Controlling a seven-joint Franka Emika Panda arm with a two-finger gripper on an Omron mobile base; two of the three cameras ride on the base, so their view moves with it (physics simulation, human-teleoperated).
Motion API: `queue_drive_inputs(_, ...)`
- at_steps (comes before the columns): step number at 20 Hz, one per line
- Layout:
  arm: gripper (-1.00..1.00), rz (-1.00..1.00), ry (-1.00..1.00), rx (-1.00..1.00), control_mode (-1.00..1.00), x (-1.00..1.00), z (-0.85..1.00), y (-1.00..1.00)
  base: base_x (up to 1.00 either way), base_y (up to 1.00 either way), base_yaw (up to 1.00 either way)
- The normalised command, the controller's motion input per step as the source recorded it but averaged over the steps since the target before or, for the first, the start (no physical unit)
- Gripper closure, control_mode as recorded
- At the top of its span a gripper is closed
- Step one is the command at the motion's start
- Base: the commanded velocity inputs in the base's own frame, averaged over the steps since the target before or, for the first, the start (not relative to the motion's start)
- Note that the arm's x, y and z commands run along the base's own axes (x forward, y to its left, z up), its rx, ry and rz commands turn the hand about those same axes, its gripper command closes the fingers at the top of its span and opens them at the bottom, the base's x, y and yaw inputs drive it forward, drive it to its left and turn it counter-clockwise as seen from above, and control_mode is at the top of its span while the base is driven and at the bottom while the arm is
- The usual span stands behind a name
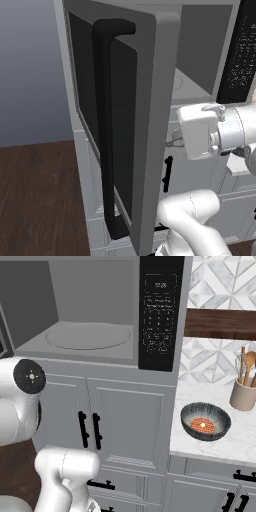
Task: Open the microwave, place the bowl with waffle inside the microwave, then close the microwave door and turn it on.
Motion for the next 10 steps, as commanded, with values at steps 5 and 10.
queue_drive_inputs(5, 1.0, -0.26, -0.03, -0.2, -1.0, 0.49, -0.49, -1.0, 0.0, 0.0, 0.0)
queue_drive_inputs(10, 1.0, -0.3, -0.05, -0.02, -1.0, 0.22, -0.48, -1.0, 0.0, 0.0, 0.0)
